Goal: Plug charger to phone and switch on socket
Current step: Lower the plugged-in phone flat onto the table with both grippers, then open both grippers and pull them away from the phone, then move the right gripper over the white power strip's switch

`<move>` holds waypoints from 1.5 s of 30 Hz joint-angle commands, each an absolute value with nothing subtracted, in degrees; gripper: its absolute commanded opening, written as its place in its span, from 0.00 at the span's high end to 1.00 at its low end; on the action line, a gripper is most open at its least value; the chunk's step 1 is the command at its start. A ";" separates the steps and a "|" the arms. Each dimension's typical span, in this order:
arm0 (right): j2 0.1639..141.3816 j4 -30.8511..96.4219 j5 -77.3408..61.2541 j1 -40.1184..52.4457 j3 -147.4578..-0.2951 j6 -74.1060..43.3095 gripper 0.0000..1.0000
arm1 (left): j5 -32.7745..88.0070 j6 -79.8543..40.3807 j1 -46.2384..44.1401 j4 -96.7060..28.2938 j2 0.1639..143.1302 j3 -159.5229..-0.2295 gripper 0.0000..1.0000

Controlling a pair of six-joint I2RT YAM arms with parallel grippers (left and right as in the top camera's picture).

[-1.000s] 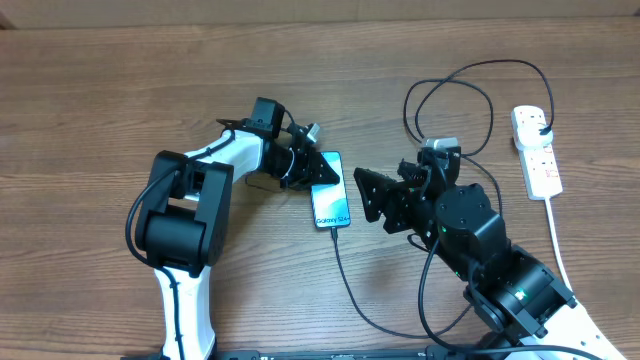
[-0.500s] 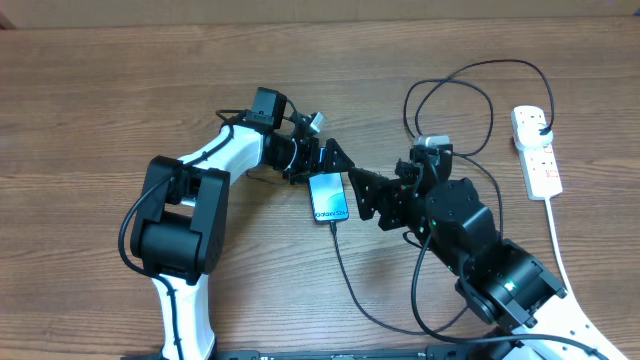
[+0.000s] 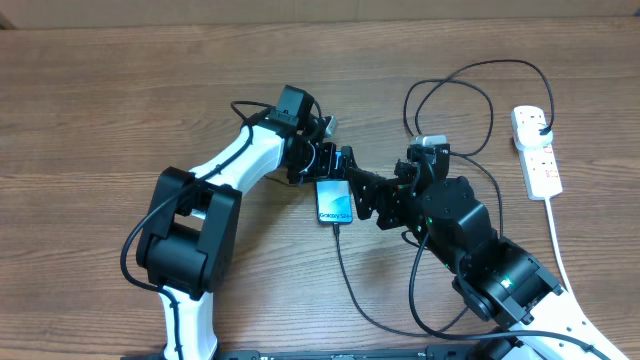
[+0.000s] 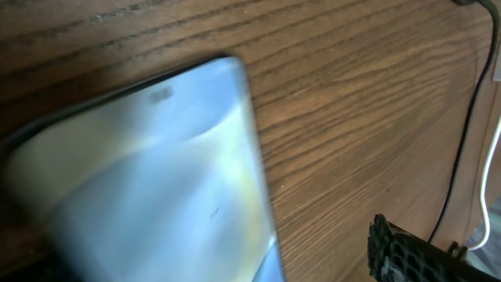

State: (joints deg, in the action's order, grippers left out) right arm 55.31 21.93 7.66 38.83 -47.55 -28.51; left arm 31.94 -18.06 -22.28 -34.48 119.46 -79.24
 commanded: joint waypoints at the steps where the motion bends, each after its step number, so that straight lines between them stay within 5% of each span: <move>1: 55.31 21.58 7.44 38.89 -48.07 -28.53 0.08 | 17.39 -18.87 -21.67 -35.73 126.34 -75.16 0.00; 6: 55.31 21.82 7.44 38.89 -48.07 -28.53 0.08 | 17.37 -18.90 -21.67 -35.73 126.34 -75.16 0.00; 8: 55.31 21.76 7.42 38.89 -48.07 -28.56 0.00 | 17.34 -18.85 -21.67 -35.75 126.34 -75.16 0.00; 20: 56.80 23.24 7.97 38.87 -48.01 -28.49 0.00 | 16.08 -18.13 -17.65 -40.32 123.09 -75.29 0.00; 21: 57.08 23.24 8.38 38.87 -48.01 -28.51 0.06 | 16.08 -17.15 -16.69 -41.28 121.38 -75.29 0.00; 22: 57.56 23.42 9.98 38.87 -48.01 -28.51 0.21 | 16.05 -16.03 -15.90 -42.11 119.39 -75.29 0.00; 24: 59.37 24.91 17.80 38.87 -48.01 -28.53 0.63 | 15.97 -11.53 -14.57 -44.64 112.31 -75.26 0.00; 27: 61.60 28.16 25.56 37.34 -48.01 -31.44 0.95 | 9.85 -10.07 -14.90 -48.27 101.06 -75.16 0.00; 32: 63.59 34.68 24.75 25.54 -48.03 -38.22 0.96 | 5.63 -10.09 -15.31 -51.81 85.21 -73.60 0.01; 37: 65.63 35.40 11.14 2.46 -48.16 -38.15 0.96 | 0.47 -12.05 -15.25 -54.28 66.39 -67.83 0.00; 40: 68.86 36.14 4.25 -12.64 -50.33 -38.11 0.96 | -7.70 -17.19 -15.25 -59.16 51.70 -63.11 0.00; 45: 78.65 39.99 0.32 -24.73 -59.72 -35.24 0.96 | -21.67 -19.31 -15.25 -68.51 38.44 -62.06 0.00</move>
